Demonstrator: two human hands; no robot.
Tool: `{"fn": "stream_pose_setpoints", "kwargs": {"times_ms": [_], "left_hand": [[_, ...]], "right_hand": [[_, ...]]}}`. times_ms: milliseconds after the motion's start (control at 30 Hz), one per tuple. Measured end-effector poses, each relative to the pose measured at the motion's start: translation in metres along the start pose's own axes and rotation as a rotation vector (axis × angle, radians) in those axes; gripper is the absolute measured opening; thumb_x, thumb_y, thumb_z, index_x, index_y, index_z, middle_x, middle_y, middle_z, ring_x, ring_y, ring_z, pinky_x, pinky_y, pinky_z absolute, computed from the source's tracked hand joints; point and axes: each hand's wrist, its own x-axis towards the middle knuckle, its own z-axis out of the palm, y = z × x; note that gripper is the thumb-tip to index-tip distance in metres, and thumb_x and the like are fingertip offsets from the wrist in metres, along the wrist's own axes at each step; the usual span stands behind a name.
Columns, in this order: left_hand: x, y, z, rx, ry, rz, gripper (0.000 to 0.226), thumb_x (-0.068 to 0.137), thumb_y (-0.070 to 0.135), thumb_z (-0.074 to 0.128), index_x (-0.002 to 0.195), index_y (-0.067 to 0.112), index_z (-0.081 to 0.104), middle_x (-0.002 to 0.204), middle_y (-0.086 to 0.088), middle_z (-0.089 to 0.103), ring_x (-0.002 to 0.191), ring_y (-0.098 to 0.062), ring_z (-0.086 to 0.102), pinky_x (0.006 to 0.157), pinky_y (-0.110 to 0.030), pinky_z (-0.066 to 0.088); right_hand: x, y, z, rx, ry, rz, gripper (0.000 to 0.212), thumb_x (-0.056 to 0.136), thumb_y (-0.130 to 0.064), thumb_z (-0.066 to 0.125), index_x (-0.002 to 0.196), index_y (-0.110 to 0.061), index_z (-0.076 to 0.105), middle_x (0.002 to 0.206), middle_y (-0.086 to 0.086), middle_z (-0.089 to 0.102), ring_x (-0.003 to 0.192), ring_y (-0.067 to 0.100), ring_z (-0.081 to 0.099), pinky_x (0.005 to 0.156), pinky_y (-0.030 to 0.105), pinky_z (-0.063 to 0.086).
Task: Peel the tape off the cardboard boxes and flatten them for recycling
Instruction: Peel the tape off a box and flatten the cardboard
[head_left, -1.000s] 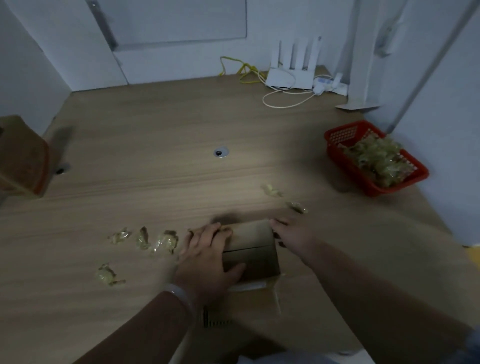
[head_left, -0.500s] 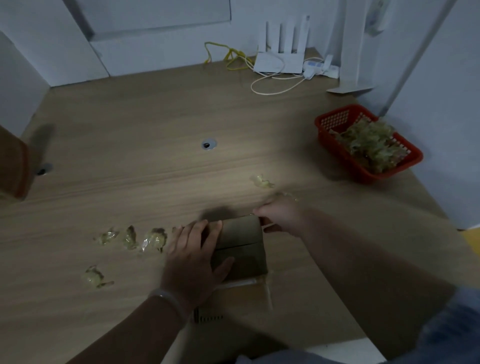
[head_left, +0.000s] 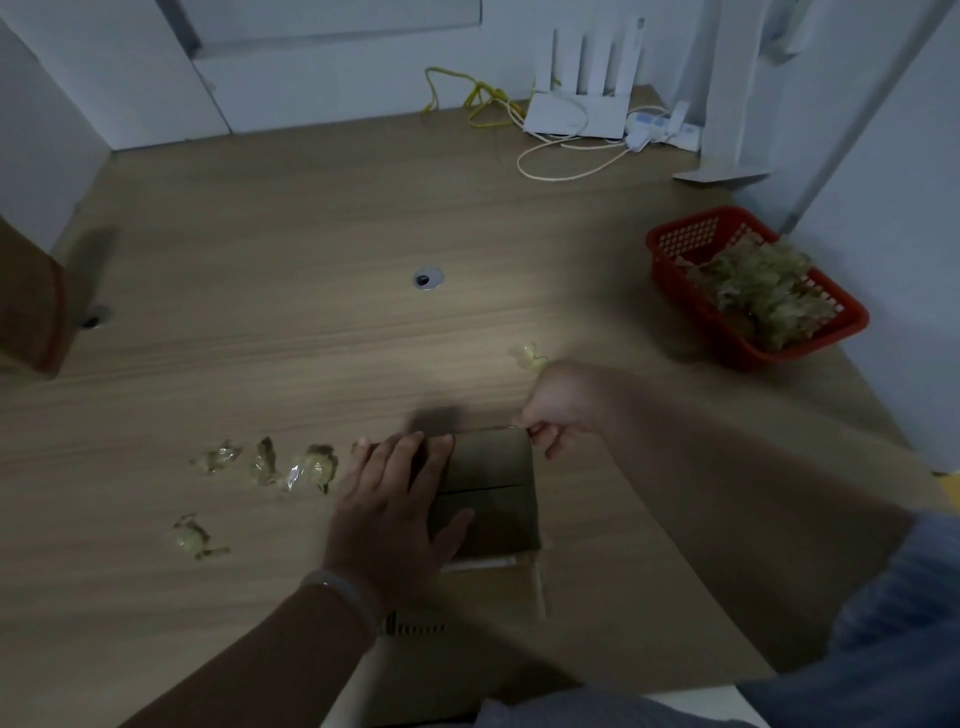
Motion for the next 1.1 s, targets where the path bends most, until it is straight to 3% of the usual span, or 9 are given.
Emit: {"fn": "stream_pose_setpoints", "kwargs": {"times_ms": [133,200,300,400,467,567,733,967,1100], "left_hand": [[0.0,-0.001,0.0,0.0,-0.009,-0.021,0.068,0.08,0.059,0.052,0.133,0.017,0.055,0.124,-0.014,0.057,0.114,-0.033,0.055,0.108,-0.055,0.031],[0.001,0.0,0.0,-0.006,-0.003,-0.024,0.068,0.079,0.059,0.052,0.133,0.017,0.056,0.124,-0.013,0.057,0.114,-0.033,0.055,0.108,-0.055,0.031],[0.001,-0.001,0.0,-0.005,0.015,-0.023,0.067,0.079,0.058,0.052,0.132,0.017,0.056,0.123,-0.014,0.058,0.112,-0.033,0.056,0.108,-0.054,0.03],[0.001,-0.002,0.0,-0.004,0.007,-0.048,0.068,0.079,0.058,0.051,0.134,0.019,0.055,0.122,-0.012,0.057,0.111,-0.033,0.055,0.109,-0.054,0.029],[0.002,-0.001,0.001,0.009,-0.005,-0.076,0.067,0.08,0.058,0.048,0.135,0.02,0.053,0.123,-0.011,0.056,0.112,-0.032,0.054,0.109,-0.055,0.029],[0.005,0.001,0.004,0.003,0.015,-0.12,0.065,0.081,0.056,0.05,0.135,0.021,0.054,0.123,-0.01,0.057,0.112,-0.031,0.054,0.111,-0.054,0.027],[0.008,0.003,0.004,0.012,-0.014,-0.149,0.065,0.082,0.059,0.045,0.136,0.023,0.052,0.125,-0.008,0.055,0.115,-0.03,0.052,0.113,-0.051,0.023],[0.007,0.005,-0.002,0.011,-0.046,-0.157,0.068,0.084,0.061,0.035,0.139,0.023,0.05,0.128,-0.009,0.054,0.117,-0.03,0.051,0.113,-0.053,0.024],[0.006,0.005,-0.001,0.016,-0.053,-0.147,0.068,0.084,0.061,0.036,0.139,0.024,0.049,0.129,-0.009,0.054,0.118,-0.03,0.051,0.114,-0.053,0.023]], "right_hand": [[0.006,0.0,0.005,-0.069,0.068,0.0,0.02,0.095,-0.012,0.057,0.077,-0.003,0.054,0.063,0.008,0.042,0.054,0.016,0.045,0.075,0.044,0.058],[0.004,0.005,0.006,-0.009,0.083,-0.015,0.018,0.095,-0.016,0.057,0.083,-0.002,0.055,0.067,0.011,0.05,0.059,0.018,0.054,0.069,0.042,0.059],[0.0,0.011,0.005,0.138,0.094,-0.033,0.018,0.095,-0.013,0.057,0.103,0.002,0.06,0.094,0.02,0.065,0.086,0.026,0.067,0.058,0.034,0.056],[-0.011,0.018,0.011,0.386,0.085,-0.046,0.014,0.096,-0.011,0.051,0.102,-0.001,0.06,0.088,0.013,0.057,0.074,0.021,0.057,0.063,0.032,0.051],[-0.022,0.03,0.02,0.533,0.101,-0.037,0.023,0.098,-0.018,0.051,0.111,-0.001,0.058,0.096,0.014,0.059,0.081,0.022,0.059,0.065,0.031,0.052],[-0.047,0.058,0.038,0.669,0.112,-0.008,0.022,0.095,-0.02,0.058,0.106,-0.002,0.061,0.096,0.015,0.066,0.087,0.022,0.065,0.075,0.035,0.056],[-0.072,0.089,0.063,0.533,0.156,-0.028,0.013,0.089,-0.015,0.066,0.09,-0.002,0.066,0.082,0.011,0.069,0.074,0.014,0.068,0.075,0.033,0.059],[-0.076,0.088,0.064,0.515,0.083,-0.004,0.016,0.093,-0.014,0.062,0.094,0.002,0.063,0.08,0.012,0.063,0.069,0.018,0.064,0.068,0.034,0.06],[-0.076,0.087,0.064,0.397,0.191,-0.115,0.01,0.091,-0.009,0.062,0.085,-0.002,0.061,0.075,0.008,0.06,0.064,0.013,0.061,0.061,0.026,0.059]]}}
